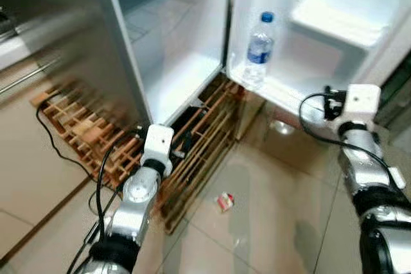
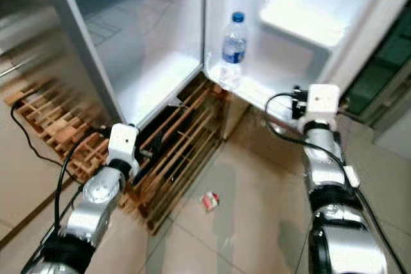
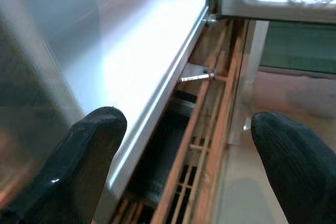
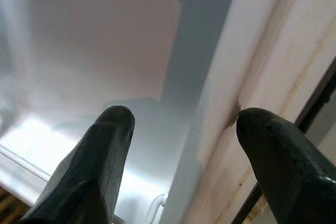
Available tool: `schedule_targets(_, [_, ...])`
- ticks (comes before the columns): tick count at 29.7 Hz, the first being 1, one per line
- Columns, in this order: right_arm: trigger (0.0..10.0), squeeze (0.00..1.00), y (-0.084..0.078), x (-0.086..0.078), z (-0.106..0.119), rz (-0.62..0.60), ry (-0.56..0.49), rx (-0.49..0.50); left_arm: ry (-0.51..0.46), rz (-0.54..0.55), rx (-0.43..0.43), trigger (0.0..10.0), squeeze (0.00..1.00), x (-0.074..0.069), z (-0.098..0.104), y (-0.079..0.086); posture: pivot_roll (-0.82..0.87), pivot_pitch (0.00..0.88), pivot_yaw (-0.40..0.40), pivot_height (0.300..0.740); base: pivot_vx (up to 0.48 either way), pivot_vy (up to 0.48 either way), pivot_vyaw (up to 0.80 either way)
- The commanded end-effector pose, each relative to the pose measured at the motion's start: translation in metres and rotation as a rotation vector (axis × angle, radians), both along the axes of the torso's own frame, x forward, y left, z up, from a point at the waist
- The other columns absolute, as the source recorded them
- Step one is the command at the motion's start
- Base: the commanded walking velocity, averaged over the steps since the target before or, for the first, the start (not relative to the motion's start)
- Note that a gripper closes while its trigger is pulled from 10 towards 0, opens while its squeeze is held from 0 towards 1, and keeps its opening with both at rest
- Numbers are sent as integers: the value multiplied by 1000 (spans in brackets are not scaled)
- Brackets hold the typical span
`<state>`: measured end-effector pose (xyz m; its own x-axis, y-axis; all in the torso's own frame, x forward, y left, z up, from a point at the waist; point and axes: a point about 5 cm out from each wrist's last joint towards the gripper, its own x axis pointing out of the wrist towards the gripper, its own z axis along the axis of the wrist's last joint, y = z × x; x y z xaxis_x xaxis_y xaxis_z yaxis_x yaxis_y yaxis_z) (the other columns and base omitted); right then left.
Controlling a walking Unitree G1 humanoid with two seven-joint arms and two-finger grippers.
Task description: Restocking fridge
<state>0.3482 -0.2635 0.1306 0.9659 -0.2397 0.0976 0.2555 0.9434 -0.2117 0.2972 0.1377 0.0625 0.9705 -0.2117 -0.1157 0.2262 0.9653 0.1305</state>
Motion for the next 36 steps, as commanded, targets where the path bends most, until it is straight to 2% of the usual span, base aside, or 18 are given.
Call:
schedule_targets(1, [10000,0,-15,-2,3,-57,14,-36,2,-18,-6,10000,0,-2,0,-4,106,24,4,740,0,0,0])
schedule_targets(3, [10000,0,-35,-4,11,-133,18,-66,3,-20,-7,10000,0,-1,1,-4,107,20,6,740,0,0,0])
schedule_targets(4, [10000,0,-35,-4,11,-133,18,-66,3,-20,-7,10000,0,-1,1,-4,107,20,6,740,0,0,0])
schedule_targets(6, [10000,0,-51,-5,24,-180,1,-97,-7,-19,-6,10000,0,0,4,-4,111,23,3,740,0,0,0])
schedule_targets(10, [10000,0,-52,-5,27,-188,-17,-101,-1,-9,-8,10000,0,0,3,-2,110,12,0,740,0,0,0])
schedule_targets(18, [10000,0,-17,-2,12,-109,-42,-83,1,-19,-9,10000,0,3,3,-6,101,1,-3,740,0,0,0])
schedule_targets(22, [10000,0,-11,-7,5,-130,-47,-96,3,-23,-8,10000,0,2,2,-7,101,2,-4,740,0,0,0])
schedule_targets(24, [10000,0,12,-13,-11,-83,-23,-75,7,-21,-8,10000,0,1,1,-7,100,8,-5,740,0,0,0])
schedule_targets(25, [10000,0,12,-13,-11,-83,-23,-75,7,-21,-8,10000,0,1,1,-7,100,8,-5,740,0,0,0])
schedule_targets(28, [10000,0,39,-12,-17,57,-21,-14,13,-4,0,10000,0,1,-1,-5,95,12,4,740,0,0,0])
schedule_targets(31, [10000,0,44,-7,-16,99,-14,18,17,2,14,10000,0,1,-2,-5,95,14,6,740,0,0,0])
schedule_targets(33, [10000,0,47,3,-8,172,4,49,14,4,12,10000,0,1,-1,-4,103,18,5,740,0,0,0])
schedule_targets(36, [10000,0,45,8,-3,193,21,69,7,6,11,10000,0,1,0,-3,111,22,2,740,0,0,0])
